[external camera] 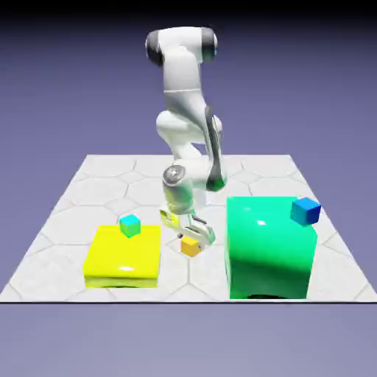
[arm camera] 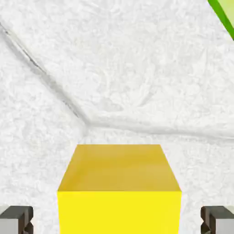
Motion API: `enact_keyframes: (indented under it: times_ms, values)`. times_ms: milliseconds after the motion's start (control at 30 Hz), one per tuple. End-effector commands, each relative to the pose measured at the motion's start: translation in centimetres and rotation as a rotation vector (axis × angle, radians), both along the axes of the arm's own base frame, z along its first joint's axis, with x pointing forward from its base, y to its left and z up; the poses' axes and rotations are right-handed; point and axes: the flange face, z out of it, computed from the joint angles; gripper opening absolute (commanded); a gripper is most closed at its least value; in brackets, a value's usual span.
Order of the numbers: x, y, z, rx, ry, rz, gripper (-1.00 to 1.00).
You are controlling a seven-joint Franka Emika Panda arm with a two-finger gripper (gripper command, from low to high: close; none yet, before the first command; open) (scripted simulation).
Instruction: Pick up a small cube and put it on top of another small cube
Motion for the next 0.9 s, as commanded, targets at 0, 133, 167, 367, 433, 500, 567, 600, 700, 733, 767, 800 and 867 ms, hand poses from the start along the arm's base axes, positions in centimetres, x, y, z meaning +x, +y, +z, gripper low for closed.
enact_keyframes:
  times_ms: [0,133,167,367,433,500,567,600,700,733,767,800,867]
  values:
    - [0.0,0.0,0.0,0.000,0.000,0.000,-1.00]
    - [0.6,-0.4,2.8,0.001,-0.001,0.000,-1.00]
    - [0.8,-0.5,3.8,0.001,-0.001,0.000,-1.00]
    - [1.3,-2.6,7.5,-0.011,-0.021,-0.030,-1.00]
    - [4.5,-2.7,10.8,-0.058,-0.097,-0.044,-1.00]
    - [7.3,-1.1,13.3,-0.078,-0.130,-0.062,-1.00]
    - [9.7,0.7,15.9,-0.097,-0.165,-0.080,-1.00]
    - [10.9,1.7,17.3,-0.106,-0.182,-0.090,-1.00]
    - [13.8,5.0,21.7,-0.130,-0.237,-0.122,-1.00]
    - [14.6,6.1,23.3,-0.137,-0.256,-0.133,-1.00]
    - [15.3,7.3,24.8,-0.143,-0.276,-0.145,-1.00]
    - [15.9,8.6,26.4,-0.149,-0.295,-0.157,-1.00]
    - [16.8,11.6,28.1,-0.132,-0.278,-0.193,-1.00]
